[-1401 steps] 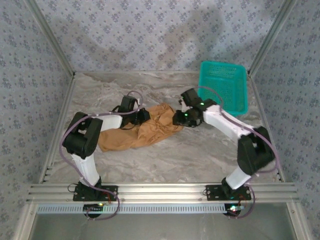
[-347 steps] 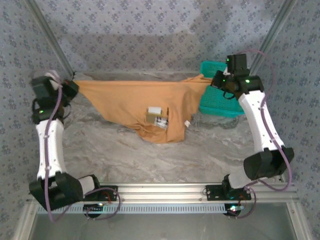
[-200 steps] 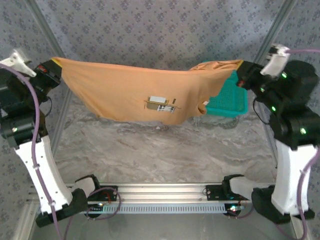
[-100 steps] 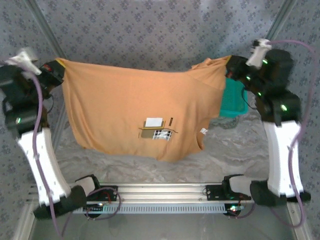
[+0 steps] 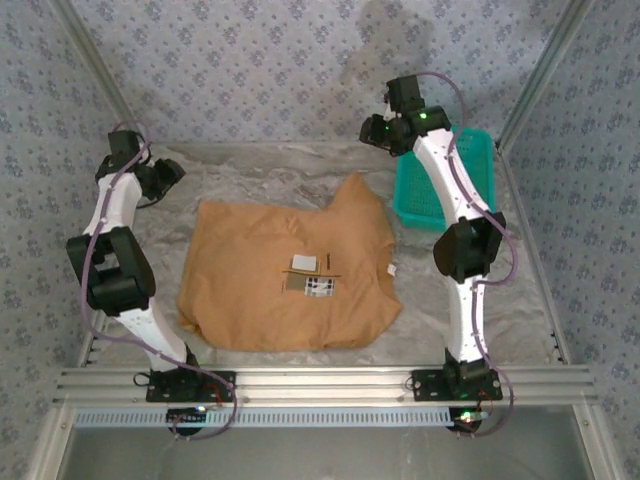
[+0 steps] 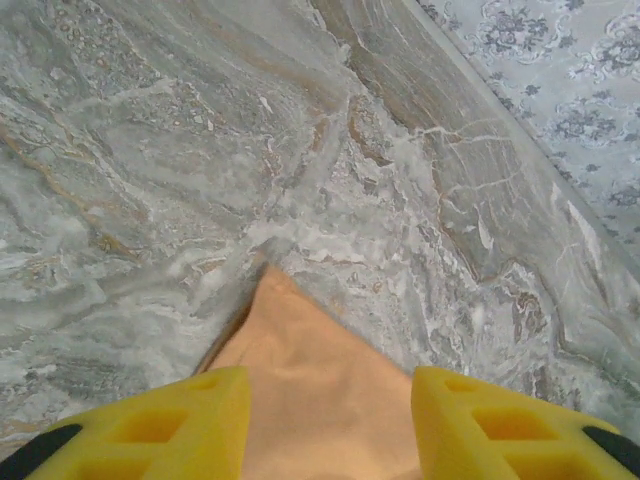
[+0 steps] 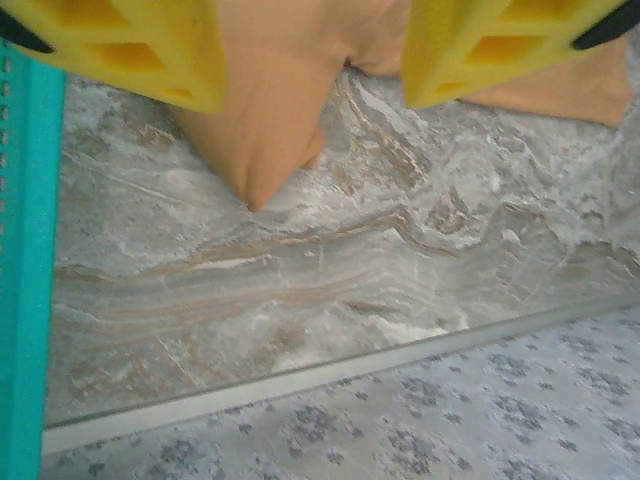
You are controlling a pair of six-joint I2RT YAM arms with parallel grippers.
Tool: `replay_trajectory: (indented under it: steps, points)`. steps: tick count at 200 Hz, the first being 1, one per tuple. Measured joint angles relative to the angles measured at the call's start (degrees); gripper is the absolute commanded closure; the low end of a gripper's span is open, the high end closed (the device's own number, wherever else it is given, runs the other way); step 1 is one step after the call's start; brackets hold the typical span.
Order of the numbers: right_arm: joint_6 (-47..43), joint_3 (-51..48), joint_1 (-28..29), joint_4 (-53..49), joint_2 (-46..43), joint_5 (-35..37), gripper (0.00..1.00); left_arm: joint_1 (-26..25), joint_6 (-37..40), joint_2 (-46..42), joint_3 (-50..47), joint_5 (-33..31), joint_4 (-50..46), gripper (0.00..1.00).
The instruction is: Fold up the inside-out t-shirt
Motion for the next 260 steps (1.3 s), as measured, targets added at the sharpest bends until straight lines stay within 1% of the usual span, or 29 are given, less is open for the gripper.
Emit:
replay_trajectory:
  steps: [14,27,45,56,71,89,104,119,130,155,173,195,224,242,260]
  points:
    - [-0.2,-1.31,0.57,-1.7,-1.36,1.03,0.46,-2.62,-0.02,-2.73,-2.86,-1.53,1.29,0.53]
    - [-0.44,-7.85,1.66,-1.05,-5.53,1.66,0.47,-6.8,-0.13,-7.65,-8.85,-2.43,2.95,0.52]
    - [-0.48,-23.54,4.79,1.75,-14.84,1.84,0.49,-15.08,-0.96,-16.06,-19.21,-2.47,5.99,0.53]
    - [-0.39,-34.69,7.93,4.07,-21.27,1.88,0.51,-20.76,-1.88,-21.03,-25.9,-1.38,8.5,0.53]
    - [0.31,-47.5,12.31,6.49,-28.13,1.57,0.53,-25.53,-3.39,-25.62,-33.62,-0.33,11.3,0.53]
    - [2.01,-60.39,17.05,9.11,-33.48,1.29,0.56,-27.45,-5.51,-28.02,-41.2,0.28,14.03,0.54]
    - [3.76,-68.63,19.32,11.45,-35.26,1.27,0.57,-27.89,-7.19,-28.33,-46.86,0.31,16.41,0.55]
    - [5.18,-74.73,20.48,13.09,-35.28,1.22,0.58,-27.93,-8.13,-27.41,-50.51,0.11,17.79,0.57]
    - [5.73,-77.05,20.63,13.77,-34.36,1.25,0.6,-27.82,-8.63,-25.29,-51.39,0.04,18.97,0.59]
    - [6.08,-76.54,19.61,16.28,-29.51,1.62,0.66,-26.1,-8.68,-17.75,-50.45,-0.13,23.06,0.6]
    - [5.64,-72.37,17.42,17.38,-23.32,1.97,0.66,-23.3,-8.33,-11.72,-45.05,1.14,24.55,0.62]
    - [4.22,-62.01,14.01,18.23,-14.1,2.38,0.67,-19.34,-7.17,-2.38,-35.36,0.68,26.27,0.65]
    - [1.86,-44.54,10.14,16.55,-3.34,2.38,0.7,-15.76,-6.08,6.58,-24.13,-0.11,27.04,0.66]
    - [0.68,-35.1,8.31,15.15,1.36,2.45,0.69,-14.69,-5.33,8.76,-20.5,-0.83,26.73,0.65]
    - [-0.83,-30.45,7.26,13.03,2.47,3.06,0.68,-14.71,-4.55,8.22,-20.41,-1.31,25.11,0.62]
